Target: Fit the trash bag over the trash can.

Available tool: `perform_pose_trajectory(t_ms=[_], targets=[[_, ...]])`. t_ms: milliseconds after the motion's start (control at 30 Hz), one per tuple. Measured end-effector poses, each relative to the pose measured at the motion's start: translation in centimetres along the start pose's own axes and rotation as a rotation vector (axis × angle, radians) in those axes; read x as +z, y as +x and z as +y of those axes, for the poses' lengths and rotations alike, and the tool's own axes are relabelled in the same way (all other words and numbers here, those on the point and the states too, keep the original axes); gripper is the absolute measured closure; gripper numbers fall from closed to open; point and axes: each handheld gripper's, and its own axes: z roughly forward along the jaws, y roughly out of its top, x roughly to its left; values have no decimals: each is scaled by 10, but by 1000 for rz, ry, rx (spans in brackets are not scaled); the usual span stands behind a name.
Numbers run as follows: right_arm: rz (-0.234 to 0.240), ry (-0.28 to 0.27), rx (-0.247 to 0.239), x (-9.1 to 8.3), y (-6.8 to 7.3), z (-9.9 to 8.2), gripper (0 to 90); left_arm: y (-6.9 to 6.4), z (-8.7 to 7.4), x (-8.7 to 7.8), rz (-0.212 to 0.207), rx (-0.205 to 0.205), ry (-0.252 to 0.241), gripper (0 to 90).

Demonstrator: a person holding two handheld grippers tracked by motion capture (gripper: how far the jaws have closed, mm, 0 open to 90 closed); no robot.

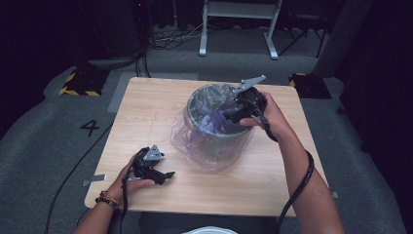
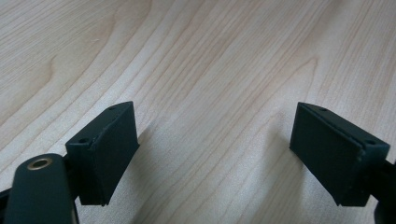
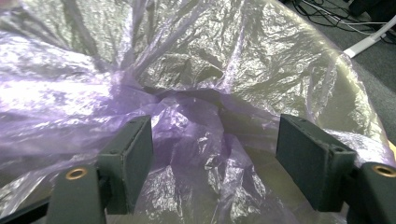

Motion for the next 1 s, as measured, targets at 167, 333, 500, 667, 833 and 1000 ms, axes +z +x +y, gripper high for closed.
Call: perform_pose_trajectory(t_ms=[167, 333, 500, 667, 833, 1000], targets=[[1, -19, 2, -6, 1, -2, 272, 0, 0, 0, 0, 0, -2, 148], [3, -44, 2, -14, 1, -4, 275, 0, 0, 0, -1, 0, -1, 149], [6, -52, 0, -20, 2, -6, 277, 0, 0, 0, -3, 1, -2, 147], [8, -74, -3, -26, 6, -7, 276, 0, 0, 0, -3, 1, -2, 146], [15, -85, -13, -31, 8, -10, 276, 0, 0, 0, -3, 1, -2, 146], [14, -93, -14, -35, 9, -12, 276, 0, 0, 0, -3, 0, -2, 147]])
